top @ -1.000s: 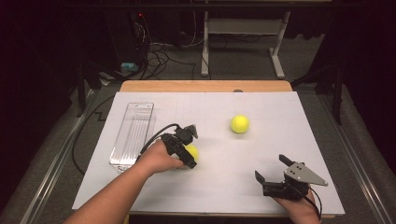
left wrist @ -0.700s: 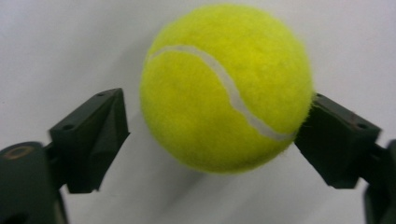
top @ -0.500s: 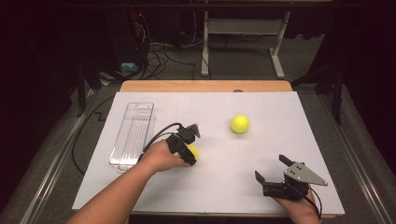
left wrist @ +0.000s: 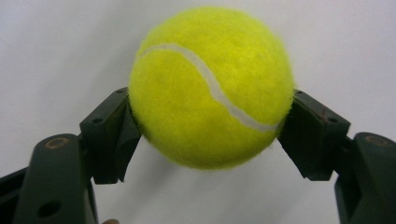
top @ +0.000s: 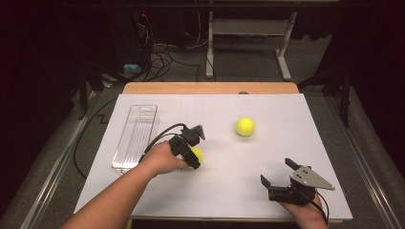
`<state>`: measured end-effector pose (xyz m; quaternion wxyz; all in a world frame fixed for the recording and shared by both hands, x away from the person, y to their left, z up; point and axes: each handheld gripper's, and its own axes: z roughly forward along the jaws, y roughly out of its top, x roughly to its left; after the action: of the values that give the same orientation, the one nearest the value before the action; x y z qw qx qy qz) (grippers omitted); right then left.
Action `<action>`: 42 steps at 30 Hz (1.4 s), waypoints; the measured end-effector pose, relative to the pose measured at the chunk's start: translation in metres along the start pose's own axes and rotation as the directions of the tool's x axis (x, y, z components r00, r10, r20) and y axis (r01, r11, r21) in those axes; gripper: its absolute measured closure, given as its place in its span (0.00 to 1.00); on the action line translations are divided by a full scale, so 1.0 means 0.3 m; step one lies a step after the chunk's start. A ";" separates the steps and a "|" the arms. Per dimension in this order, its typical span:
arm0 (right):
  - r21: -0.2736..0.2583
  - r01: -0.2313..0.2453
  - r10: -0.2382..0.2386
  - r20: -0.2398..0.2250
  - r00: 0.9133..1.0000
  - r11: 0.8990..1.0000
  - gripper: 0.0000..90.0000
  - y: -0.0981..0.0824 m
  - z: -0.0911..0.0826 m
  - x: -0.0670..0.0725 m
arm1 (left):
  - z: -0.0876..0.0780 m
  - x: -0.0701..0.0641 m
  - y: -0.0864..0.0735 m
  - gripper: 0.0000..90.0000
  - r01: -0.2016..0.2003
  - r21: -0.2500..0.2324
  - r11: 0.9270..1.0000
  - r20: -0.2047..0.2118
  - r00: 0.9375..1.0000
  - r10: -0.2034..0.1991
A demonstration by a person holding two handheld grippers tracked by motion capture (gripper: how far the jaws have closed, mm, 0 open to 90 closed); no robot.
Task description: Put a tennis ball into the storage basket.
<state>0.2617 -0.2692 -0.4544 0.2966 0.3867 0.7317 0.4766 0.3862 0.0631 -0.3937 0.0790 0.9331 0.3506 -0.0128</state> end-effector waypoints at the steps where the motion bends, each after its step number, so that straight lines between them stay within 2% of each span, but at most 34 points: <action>1: 0.000 -0.003 0.003 0.000 1.000 1.000 0.00 0.000 0.000 0.001 | -0.021 0.000 0.000 0.30 -0.008 0.002 1.000 0.013 1.000 0.008; 2: 0.001 -0.002 0.002 0.000 1.000 1.000 0.00 0.000 0.000 0.001 | -0.035 -0.001 0.000 0.30 -0.022 0.012 1.000 0.000 1.000 0.022; 6: -0.001 -0.001 0.001 -0.003 1.000 1.000 0.00 0.000 0.000 0.002 | -0.064 0.001 -0.003 0.30 -0.024 0.008 1.000 0.008 1.000 0.024; 7: 0.000 0.002 -0.002 -0.003 1.000 1.000 0.00 0.000 0.000 0.002 | -0.087 0.005 -0.006 0.30 -0.023 0.005 1.000 0.006 1.000 0.023; 12: -0.002 0.002 -0.002 -0.004 1.000 1.000 0.00 0.000 0.000 0.002 | -0.132 0.028 -0.017 0.30 -0.008 -0.005 1.000 0.000 1.000 0.008; 17: 0.000 0.000 0.000 -0.002 1.000 1.000 0.00 0.000 0.000 0.003 | -0.203 0.082 -0.043 0.30 0.019 -0.007 1.000 -0.004 1.000 -0.019; 19: 0.000 0.000 0.000 -0.002 1.000 1.000 0.00 0.000 0.000 0.003 | -0.214 0.094 -0.049 0.30 0.028 -0.013 1.000 -0.006 1.000 -0.028; 20: 0.000 0.001 -0.001 -0.002 1.000 1.000 0.00 0.001 0.000 0.003 | -0.236 0.120 -0.062 0.30 0.046 -0.014 0.999 -0.002 0.999 -0.046; 21: 0.001 0.000 0.000 -0.002 1.000 1.000 0.00 0.000 0.000 0.003 | -0.236 0.120 -0.062 0.30 0.046 -0.014 0.999 -0.002 0.999 -0.046; 23: 0.002 -0.001 0.001 -0.001 1.000 1.000 0.00 0.000 0.000 0.003 | -0.262 0.155 -0.081 0.30 0.068 -0.014 0.998 -0.010 0.998 -0.068; 24: 0.002 -0.001 0.001 -0.001 1.000 1.000 0.00 0.000 0.000 0.003 | -0.262 0.155 -0.081 0.30 0.068 -0.014 0.998 -0.010 0.998 -0.068; 25: 0.002 0.000 0.000 -0.001 1.000 1.000 0.00 0.000 0.000 0.004 | -0.277 0.183 -0.098 0.30 0.089 -0.020 0.996 -0.014 0.996 -0.089; 27: 0.002 0.000 0.000 -0.001 1.000 1.000 0.00 0.000 0.000 0.004 | -0.283 0.196 -0.105 0.30 0.097 -0.019 0.995 -0.016 0.995 -0.097; 31: 0.004 0.000 0.000 0.000 1.000 1.000 0.00 0.000 0.000 0.004 | -0.309 0.252 -0.137 0.30 0.136 -0.015 0.991 -0.026 0.990 -0.136; 32: 0.003 0.000 0.000 0.000 1.000 1.000 0.00 0.000 0.000 0.004 | -0.309 0.252 -0.137 0.30 0.136 -0.015 0.991 -0.026 0.990 -0.136; 33: 0.004 0.000 0.000 0.000 1.000 1.000 0.00 0.000 0.000 0.004 | -0.315 0.274 -0.150 0.30 0.156 -0.022 0.987 -0.030 0.987 -0.157; 37: 0.004 -0.001 0.001 0.000 1.000 1.000 0.00 0.000 0.000 0.004 | -0.326 0.322 -0.175 0.30 0.200 -0.025 0.979 -0.038 0.979 -0.201; 42: 0.002 0.000 0.000 0.000 1.000 1.000 0.00 -0.001 0.000 0.002 | -0.331 0.375 -0.205 0.30 0.243 -0.021 0.970 -0.047 0.969 -0.244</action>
<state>0.2612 -0.2687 -0.4546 0.2960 0.3870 0.7322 0.4759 0.4276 0.1976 -0.3130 0.0750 0.8824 0.4645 0.0031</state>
